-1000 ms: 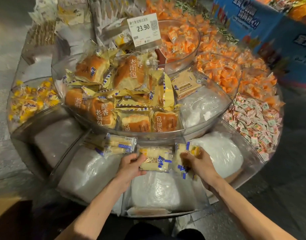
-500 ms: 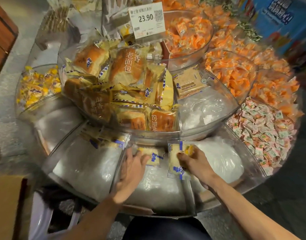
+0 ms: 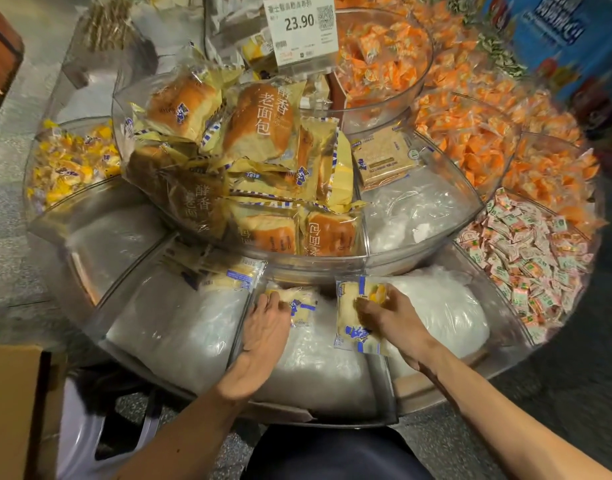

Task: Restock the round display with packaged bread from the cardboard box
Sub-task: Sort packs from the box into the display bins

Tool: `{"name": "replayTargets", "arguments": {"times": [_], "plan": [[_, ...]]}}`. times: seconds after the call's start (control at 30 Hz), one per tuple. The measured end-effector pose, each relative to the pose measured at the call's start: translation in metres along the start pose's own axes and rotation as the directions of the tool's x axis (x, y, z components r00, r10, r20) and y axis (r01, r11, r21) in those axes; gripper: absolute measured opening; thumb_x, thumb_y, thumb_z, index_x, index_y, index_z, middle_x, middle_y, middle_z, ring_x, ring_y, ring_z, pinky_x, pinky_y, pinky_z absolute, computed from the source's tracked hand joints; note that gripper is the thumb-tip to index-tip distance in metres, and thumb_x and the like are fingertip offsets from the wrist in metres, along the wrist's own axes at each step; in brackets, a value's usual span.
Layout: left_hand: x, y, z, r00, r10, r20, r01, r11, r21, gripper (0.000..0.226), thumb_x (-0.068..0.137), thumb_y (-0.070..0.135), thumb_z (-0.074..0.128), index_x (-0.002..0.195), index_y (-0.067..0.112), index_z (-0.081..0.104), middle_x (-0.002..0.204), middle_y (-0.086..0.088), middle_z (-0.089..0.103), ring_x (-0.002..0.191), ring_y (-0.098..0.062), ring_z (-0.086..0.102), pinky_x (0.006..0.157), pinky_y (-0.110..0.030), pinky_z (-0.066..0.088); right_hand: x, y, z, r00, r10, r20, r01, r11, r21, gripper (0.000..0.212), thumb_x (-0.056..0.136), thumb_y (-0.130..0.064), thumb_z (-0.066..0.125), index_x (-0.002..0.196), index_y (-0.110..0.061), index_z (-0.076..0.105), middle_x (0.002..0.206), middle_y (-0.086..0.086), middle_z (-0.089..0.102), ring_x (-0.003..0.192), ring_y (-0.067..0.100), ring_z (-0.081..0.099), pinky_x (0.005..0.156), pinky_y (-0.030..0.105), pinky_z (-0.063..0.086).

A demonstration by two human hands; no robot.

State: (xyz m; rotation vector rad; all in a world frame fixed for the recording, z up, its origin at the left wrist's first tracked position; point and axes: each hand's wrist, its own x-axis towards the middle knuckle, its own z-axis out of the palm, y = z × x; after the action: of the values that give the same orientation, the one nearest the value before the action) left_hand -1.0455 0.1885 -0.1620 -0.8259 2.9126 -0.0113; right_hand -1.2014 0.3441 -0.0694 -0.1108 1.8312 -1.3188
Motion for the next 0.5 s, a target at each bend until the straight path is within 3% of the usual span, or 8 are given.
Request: {"name": "replayTargets", "arguments": {"times": [0.1, 0.13, 0.2, 0.27, 0.3, 0.37, 0.43, 0.5], "plan": [[0.002, 0.0, -0.009, 0.998, -0.054, -0.02, 0.05, 0.987, -0.153, 0.038, 0.083, 0.002, 0.07, 0.121, 0.006, 0.067, 0.119, -0.013, 0.064, 0.105, -0.029, 0.06, 0.086, -0.038, 0.056, -0.005, -0.001, 0.006, 1.0, 0.021, -0.002, -0.021, 0.998, 0.059, 0.006, 0.098, -0.013, 0.061, 0.092, -0.015, 0.06, 0.072, -0.005, 0.067, 0.057, 0.001, 0.063, 0.054, 0.017, 0.048], [0.001, 0.0, -0.016, 0.997, -0.08, -0.025, 0.069, 0.952, -0.298, 0.033, 0.092, 0.008, 0.065, 0.125, 0.007, 0.064, 0.123, -0.01, 0.063, 0.109, -0.027, 0.059, 0.091, -0.038, 0.053, -0.006, -0.001, 0.008, 0.999, 0.04, -0.008, -0.04, 0.996, 0.081, 0.007, 0.098, -0.016, 0.06, 0.091, -0.016, 0.06, 0.068, -0.008, 0.066, 0.053, -0.001, 0.061, 0.053, 0.018, 0.047], [-0.007, -0.001, -0.041, 0.981, -0.189, 0.052, 0.177, 0.741, -0.648, 0.019, 0.1, 0.021, 0.057, 0.112, 0.013, 0.069, 0.106, -0.001, 0.067, 0.093, -0.017, 0.062, 0.082, -0.031, 0.05, -0.006, 0.0, 0.01, 0.995, 0.096, -0.004, -0.095, 0.983, 0.156, 0.011, 0.099, -0.02, 0.058, 0.088, -0.018, 0.06, 0.06, -0.01, 0.062, 0.046, 0.001, 0.054, 0.052, 0.022, 0.042], [-0.017, -0.005, -0.061, 0.938, -0.177, 0.297, 0.345, 0.43, -0.834, 0.019, 0.1, 0.034, 0.055, 0.096, 0.021, 0.068, 0.087, 0.007, 0.067, 0.075, -0.011, 0.062, 0.068, -0.023, 0.049, -0.007, -0.002, 0.015, 0.989, 0.14, 0.041, -0.146, 0.951, 0.271, 0.012, 0.099, -0.022, 0.057, 0.09, -0.016, 0.061, 0.062, -0.006, 0.063, 0.049, 0.006, 0.054, 0.049, 0.024, 0.041], [-0.022, -0.007, -0.067, 0.905, -0.101, 0.414, 0.424, 0.298, -0.855, 0.02, 0.099, 0.038, 0.056, 0.098, 0.021, 0.066, 0.088, 0.005, 0.069, 0.075, -0.013, 0.066, 0.067, -0.024, 0.053, -0.006, -0.001, 0.018, 0.986, 0.15, 0.078, -0.168, 0.926, 0.338, 0.012, 0.1, -0.021, 0.056, 0.093, -0.014, 0.063, 0.071, 0.0, 0.068, 0.056, 0.01, 0.06, 0.049, 0.026, 0.046], [-0.036, -0.009, -0.07, 0.825, 0.032, 0.564, 0.562, 0.046, -0.826, 0.026, 0.094, 0.038, 0.062, 0.111, 0.017, 0.064, 0.099, -0.006, 0.073, 0.079, -0.02, 0.072, 0.072, -0.03, 0.06, -0.008, 0.003, 0.029, 0.968, 0.161, 0.19, -0.232, 0.863, 0.449, 0.017, 0.099, -0.021, 0.055, 0.105, -0.01, 0.066, 0.097, 0.012, 0.074, 0.08, 0.021, 0.07, 0.067, 0.037, 0.057], [-0.046, -0.009, -0.069, 0.801, 0.058, 0.595, 0.596, -0.17, -0.785, 0.032, 0.091, 0.025, 0.069, 0.119, 0.011, 0.061, 0.106, -0.018, 0.072, 0.079, -0.025, 0.072, 0.071, -0.032, 0.06, -0.011, 0.013, 0.04, 0.942, 0.164, 0.292, -0.298, 0.808, 0.507, 0.019, 0.1, -0.019, 0.055, 0.108, -0.01, 0.069, 0.11, 0.016, 0.073, 0.091, 0.025, 0.072, 0.082, 0.046, 0.058], [-0.05, -0.01, -0.072, 0.805, -0.025, 0.592, 0.576, -0.203, -0.792, 0.032, 0.089, 0.013, 0.072, 0.119, 0.01, 0.06, 0.106, -0.019, 0.071, 0.079, -0.026, 0.07, 0.065, -0.029, 0.059, -0.012, 0.025, 0.048, 0.938, 0.197, 0.285, -0.315, 0.828, 0.463, 0.016, 0.097, -0.016, 0.06, 0.108, -0.009, 0.07, 0.109, 0.015, 0.074, 0.091, 0.022, 0.071, 0.086, 0.044, 0.057]]}}
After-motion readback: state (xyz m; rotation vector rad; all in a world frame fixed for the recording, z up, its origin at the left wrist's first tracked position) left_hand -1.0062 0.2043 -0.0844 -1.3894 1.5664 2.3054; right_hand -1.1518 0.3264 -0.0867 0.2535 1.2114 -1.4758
